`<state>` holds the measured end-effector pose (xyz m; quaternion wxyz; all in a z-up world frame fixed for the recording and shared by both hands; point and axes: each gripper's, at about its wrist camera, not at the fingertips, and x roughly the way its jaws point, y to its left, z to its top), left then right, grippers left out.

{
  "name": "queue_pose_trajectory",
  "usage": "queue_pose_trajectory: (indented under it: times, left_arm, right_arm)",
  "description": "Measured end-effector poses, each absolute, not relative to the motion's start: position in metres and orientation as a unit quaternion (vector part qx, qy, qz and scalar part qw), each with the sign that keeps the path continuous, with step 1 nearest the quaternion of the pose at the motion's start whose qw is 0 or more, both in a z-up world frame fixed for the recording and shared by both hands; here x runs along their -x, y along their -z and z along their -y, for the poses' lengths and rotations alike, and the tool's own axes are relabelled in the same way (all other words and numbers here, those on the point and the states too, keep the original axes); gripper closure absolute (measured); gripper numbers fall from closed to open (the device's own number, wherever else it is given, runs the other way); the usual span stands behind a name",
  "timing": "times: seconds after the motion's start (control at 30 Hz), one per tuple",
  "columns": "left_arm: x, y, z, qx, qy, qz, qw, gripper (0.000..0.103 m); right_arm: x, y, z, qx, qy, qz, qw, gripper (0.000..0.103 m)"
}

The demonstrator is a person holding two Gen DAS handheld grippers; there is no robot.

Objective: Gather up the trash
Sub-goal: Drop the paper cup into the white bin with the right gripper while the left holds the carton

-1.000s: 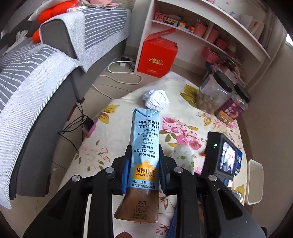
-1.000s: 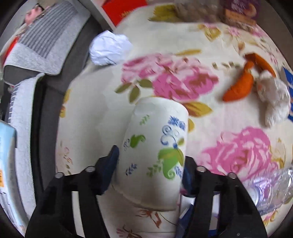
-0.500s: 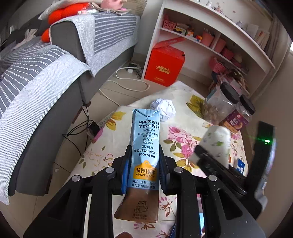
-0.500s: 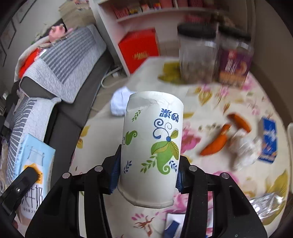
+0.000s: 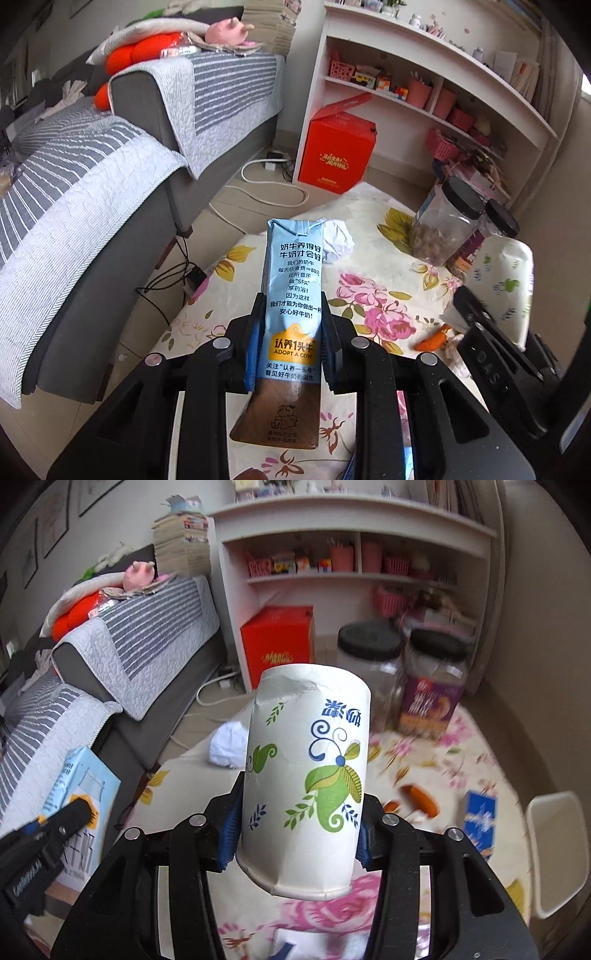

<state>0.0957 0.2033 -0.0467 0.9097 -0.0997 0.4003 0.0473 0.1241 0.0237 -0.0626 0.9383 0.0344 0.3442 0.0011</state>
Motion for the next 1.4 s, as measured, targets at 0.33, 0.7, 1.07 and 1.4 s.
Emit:
queue_pose_trajectory:
  times: [0.33, 0.7, 1.07, 1.4]
  left_arm:
    - [-0.091, 0.043, -0.169, 0.086, -0.043, -0.375, 0.922, 0.077]
    - [-0.085, 0.043, -0.111, 0.061, -0.024, -0.357, 0.932, 0.077]
    - [-0.084, 0.044, -0.052, 0.032, 0.012, -0.352, 0.935, 0.077]
    - [-0.088, 0.047, -0.009, 0.015, 0.034, -0.353, 0.935, 0.077]
  right_arm:
    - [-0.105, 0.044, 0.018, -0.018, 0.009, -0.311, 0.950, 0.056]
    - [-0.086, 0.036, 0.066, -0.016, 0.021, -0.299, 0.954, 0.055]
    - [-0.076, 0.046, 0.114, -0.023, 0.055, -0.296, 0.953, 0.055]
    - [-0.073, 0.048, 0.153, -0.042, 0.079, -0.303, 0.949, 0.054]
